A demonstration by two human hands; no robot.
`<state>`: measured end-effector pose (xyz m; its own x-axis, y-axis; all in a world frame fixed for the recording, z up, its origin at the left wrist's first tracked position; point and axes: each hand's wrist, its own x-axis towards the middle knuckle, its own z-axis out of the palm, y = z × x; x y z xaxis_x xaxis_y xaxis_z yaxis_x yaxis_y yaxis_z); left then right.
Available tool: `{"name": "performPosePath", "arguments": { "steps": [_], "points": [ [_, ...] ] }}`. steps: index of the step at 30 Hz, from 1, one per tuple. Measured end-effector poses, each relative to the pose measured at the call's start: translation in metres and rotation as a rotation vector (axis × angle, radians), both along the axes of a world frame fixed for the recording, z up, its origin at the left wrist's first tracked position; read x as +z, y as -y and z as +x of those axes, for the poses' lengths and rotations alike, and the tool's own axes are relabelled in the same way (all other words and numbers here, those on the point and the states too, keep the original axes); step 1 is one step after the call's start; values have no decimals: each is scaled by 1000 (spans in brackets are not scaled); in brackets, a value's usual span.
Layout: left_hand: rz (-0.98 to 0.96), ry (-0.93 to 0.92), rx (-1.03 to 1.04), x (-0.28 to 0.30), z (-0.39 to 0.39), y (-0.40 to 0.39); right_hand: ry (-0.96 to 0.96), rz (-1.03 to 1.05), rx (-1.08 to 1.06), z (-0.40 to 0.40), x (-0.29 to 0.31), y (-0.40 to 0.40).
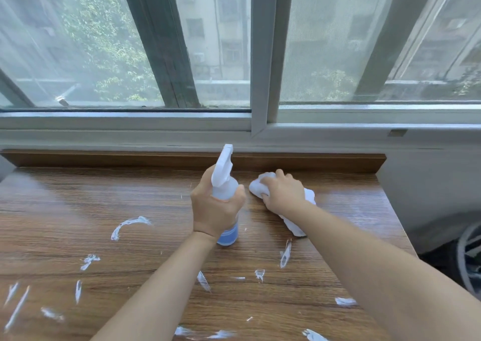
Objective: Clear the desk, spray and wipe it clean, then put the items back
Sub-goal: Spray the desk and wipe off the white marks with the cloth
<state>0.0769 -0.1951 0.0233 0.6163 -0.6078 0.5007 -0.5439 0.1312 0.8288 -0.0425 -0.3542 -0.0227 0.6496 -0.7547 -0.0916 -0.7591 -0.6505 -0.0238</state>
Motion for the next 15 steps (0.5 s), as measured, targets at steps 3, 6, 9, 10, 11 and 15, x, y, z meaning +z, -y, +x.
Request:
{"name": "performPosePath", "arguments": {
  "steps": [3, 6, 9, 10, 11, 15],
  "points": [
    [94, -98, 14, 19, 3, 1, 19, 13, 34, 1, -1, 8],
    [228, -186, -1, 46, 20, -8, 40, 35, 59, -8, -4, 18],
    [440, -149, -30, 58, 35, -29, 54, 35, 63, -9, -5, 17],
    [521, -121, -43, 56, 36, -38, 58, 35, 62, -8, -6, 15],
    [601, -105, -54, 51, 34, -46, 59, 33, 61, -7, -6, 13],
    [771, -179, -37, 29, 29, -64, 29, -11, 34, -4, -8, 5]
  ]
}}
